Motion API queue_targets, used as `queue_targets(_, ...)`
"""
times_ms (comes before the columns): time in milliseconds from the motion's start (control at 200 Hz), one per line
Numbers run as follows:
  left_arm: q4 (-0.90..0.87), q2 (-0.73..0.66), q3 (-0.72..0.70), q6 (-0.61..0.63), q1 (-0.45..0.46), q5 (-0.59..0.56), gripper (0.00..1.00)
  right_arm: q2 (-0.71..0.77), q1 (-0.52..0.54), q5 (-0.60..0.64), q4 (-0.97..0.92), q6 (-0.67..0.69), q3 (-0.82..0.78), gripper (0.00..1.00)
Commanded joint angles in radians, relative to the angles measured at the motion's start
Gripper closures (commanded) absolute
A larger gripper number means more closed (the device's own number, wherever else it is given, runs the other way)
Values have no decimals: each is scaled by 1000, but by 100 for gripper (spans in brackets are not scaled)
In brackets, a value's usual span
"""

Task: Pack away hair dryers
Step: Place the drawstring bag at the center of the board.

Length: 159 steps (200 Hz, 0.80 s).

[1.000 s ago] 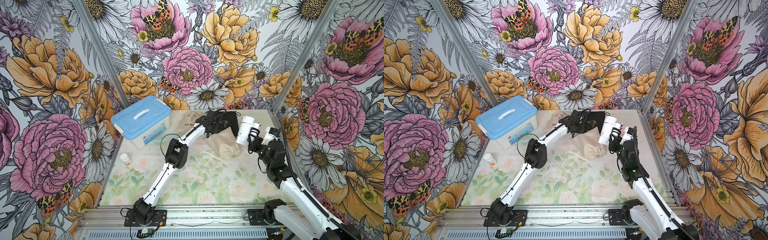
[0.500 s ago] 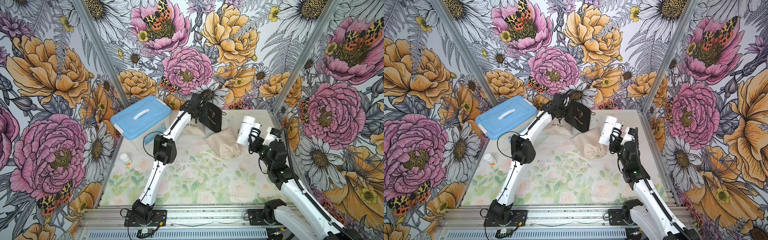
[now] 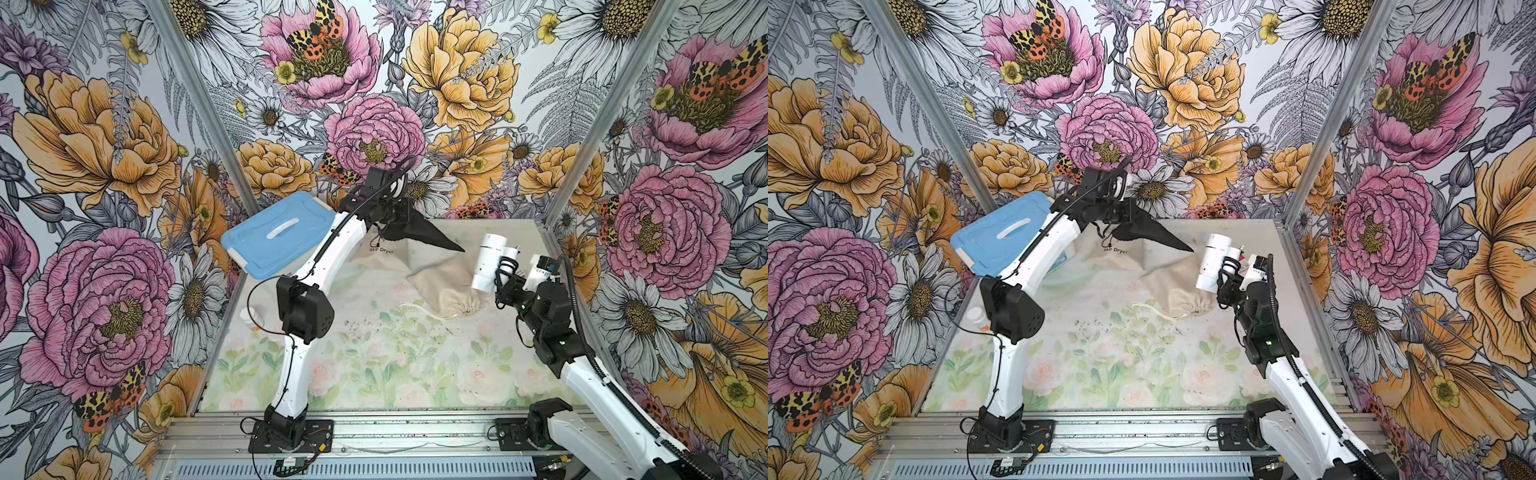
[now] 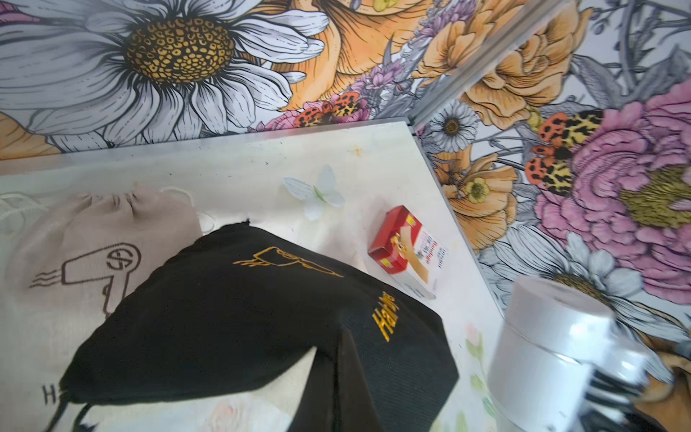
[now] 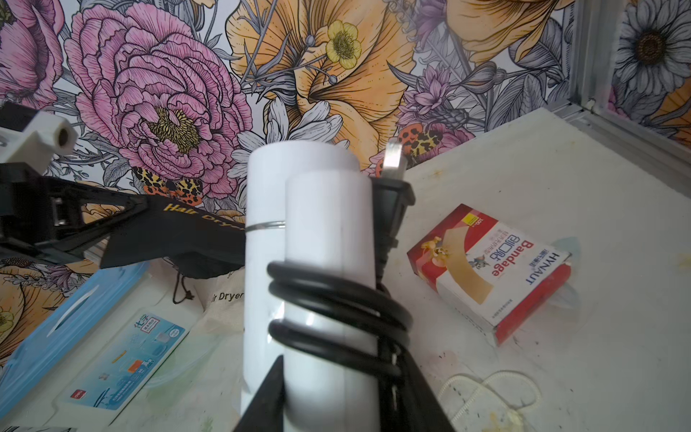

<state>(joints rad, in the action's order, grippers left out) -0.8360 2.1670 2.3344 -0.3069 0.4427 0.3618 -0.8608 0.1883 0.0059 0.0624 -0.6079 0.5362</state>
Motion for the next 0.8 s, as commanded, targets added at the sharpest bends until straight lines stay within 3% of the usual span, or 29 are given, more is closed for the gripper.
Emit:
queue_targets(0,5,-153,-122,28,-45,161,100,7,-9,-30,81,8,30,90)
queue_targets(170,4,-381,-467,61,-67,269,100,21,-9,-53,75,10,34,90)
queue_targets(375,32,-619,-956,3,-151,245,100,42,-6,-71,65,13,33,90)
queue_targets(515,42,-681,-1141,-25,-156,215,100,35,-4,-79,81,8,27,90)
queue_targets(555,42,-689,-1163,-38,-163,203,78,31,-3,-84,83,8,28,90)
queue_targets(585,41,-696,-1174,-50,-169,189,54,27,-2,-87,86,7,28,90)
queue_targets(625,40,-709,-1180,-66,-177,157,38,25,-3,-90,88,7,30,90)
queue_targets(705,38,-754,-1167,-89,-167,70,26,23,0,-92,88,4,26,90)
queue_targets(790,24,-789,-1126,-86,-143,-8,22,27,0,-90,89,3,20,90)
